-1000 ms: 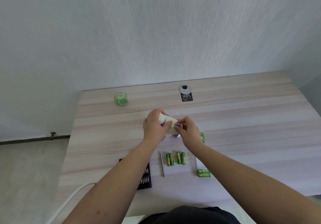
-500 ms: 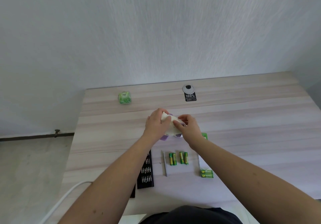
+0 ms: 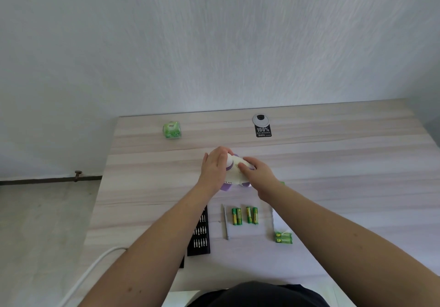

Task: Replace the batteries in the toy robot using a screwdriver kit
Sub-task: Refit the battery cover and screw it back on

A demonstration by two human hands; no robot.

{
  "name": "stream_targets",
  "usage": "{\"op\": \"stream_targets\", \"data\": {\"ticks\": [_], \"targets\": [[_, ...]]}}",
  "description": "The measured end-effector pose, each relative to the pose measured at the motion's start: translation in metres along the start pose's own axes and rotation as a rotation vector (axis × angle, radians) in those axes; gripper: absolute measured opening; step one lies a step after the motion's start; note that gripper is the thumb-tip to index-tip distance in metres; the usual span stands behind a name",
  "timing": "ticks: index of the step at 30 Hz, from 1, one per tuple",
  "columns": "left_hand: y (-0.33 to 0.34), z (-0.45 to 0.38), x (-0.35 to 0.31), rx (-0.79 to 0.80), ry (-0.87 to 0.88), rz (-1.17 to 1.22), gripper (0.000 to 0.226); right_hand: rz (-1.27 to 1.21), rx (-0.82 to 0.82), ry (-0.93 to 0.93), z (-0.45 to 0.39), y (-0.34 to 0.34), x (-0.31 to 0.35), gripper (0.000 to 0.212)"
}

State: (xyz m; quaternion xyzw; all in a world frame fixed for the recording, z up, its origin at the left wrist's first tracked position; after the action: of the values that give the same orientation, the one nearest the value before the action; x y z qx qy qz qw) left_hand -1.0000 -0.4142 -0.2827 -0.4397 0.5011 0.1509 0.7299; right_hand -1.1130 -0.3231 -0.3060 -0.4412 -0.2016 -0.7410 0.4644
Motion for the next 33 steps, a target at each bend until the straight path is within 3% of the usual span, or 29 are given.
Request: {"op": "stream_targets", "data": {"ticks": [9, 14, 19, 33], "targets": [[-0.002, 0.003, -0.004, -0.026, -0.009, 0.005, 0.037, -0.058, -0.013, 0.039, -0.002, 0.000, 0.000, 0.035], [-0.004, 0.005, -0.008, -0.026, -0.009, -0.021, 0.042, -0.099, 0.083, 0.049, -0.004, -0.004, -0.004, 0.030], [-0.005, 0.005, -0.006, -0.028, 0.005, -0.042, 0.041, -0.154, 0.036, 0.092, -0.007, 0.002, -0.008, 0.037], [-0.002, 0.003, 0.001, -0.058, 0.012, -0.020, 0.044, -0.023, 0.038, 0.131, -0.011, -0.001, 0.004, 0.046]]}}
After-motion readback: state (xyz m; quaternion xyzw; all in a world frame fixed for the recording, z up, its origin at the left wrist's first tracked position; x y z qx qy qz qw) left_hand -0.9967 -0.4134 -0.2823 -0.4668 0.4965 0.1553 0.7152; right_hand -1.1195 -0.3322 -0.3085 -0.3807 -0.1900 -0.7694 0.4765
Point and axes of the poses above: each hand's wrist, its own z-axis away from the middle knuckle, its own y-axis out of the palm, x = y × z, the point moved 4 cm from there along -z, towards the middle knuckle, and after that the axes turned 1 degree about y, right-handed, at the moved point
